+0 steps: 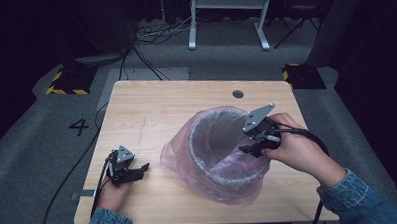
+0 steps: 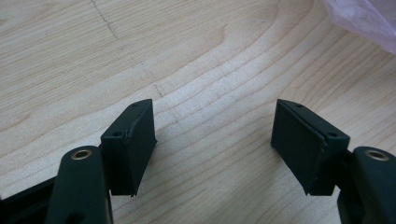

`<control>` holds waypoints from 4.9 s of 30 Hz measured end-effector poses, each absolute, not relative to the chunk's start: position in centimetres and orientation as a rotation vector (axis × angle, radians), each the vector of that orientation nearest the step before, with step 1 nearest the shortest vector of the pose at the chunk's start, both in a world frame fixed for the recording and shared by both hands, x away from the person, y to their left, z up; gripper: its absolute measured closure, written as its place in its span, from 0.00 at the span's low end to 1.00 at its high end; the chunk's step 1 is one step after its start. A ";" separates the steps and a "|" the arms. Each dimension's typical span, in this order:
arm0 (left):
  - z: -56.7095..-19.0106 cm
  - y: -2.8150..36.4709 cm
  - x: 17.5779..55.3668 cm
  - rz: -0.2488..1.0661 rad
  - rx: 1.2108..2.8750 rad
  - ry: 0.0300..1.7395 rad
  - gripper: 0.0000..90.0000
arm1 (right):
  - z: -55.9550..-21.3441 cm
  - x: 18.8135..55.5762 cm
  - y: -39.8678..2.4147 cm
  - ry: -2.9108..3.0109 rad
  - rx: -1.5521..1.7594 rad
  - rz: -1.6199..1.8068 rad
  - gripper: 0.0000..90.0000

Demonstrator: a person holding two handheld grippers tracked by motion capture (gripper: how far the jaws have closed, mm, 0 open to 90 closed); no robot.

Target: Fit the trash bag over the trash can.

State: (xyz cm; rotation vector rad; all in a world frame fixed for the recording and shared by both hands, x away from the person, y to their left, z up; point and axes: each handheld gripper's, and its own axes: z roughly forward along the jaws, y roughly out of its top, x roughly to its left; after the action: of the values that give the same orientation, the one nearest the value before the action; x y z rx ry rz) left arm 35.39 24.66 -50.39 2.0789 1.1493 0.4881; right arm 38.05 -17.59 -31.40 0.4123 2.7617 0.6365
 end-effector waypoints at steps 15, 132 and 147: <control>-50.4 24.7 35.4 0.487 2.079 1.150 0.34 | -31.8 38.7 -16.8 2.740 0.504 0.717 0.45; -50.4 25.4 34.9 0.476 2.087 1.130 0.30 | -32.7 37.3 -34.5 2.242 1.114 1.037 0.34; -50.4 25.3 35.1 0.482 2.087 1.135 0.29 | -38.9 36.2 -36.2 2.188 1.211 0.971 0.37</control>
State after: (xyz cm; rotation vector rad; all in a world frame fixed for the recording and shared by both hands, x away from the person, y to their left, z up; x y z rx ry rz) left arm 35.13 25.34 -50.43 2.0869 1.1350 0.4817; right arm 36.19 -36.23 -38.87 1.2113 2.1883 0.9712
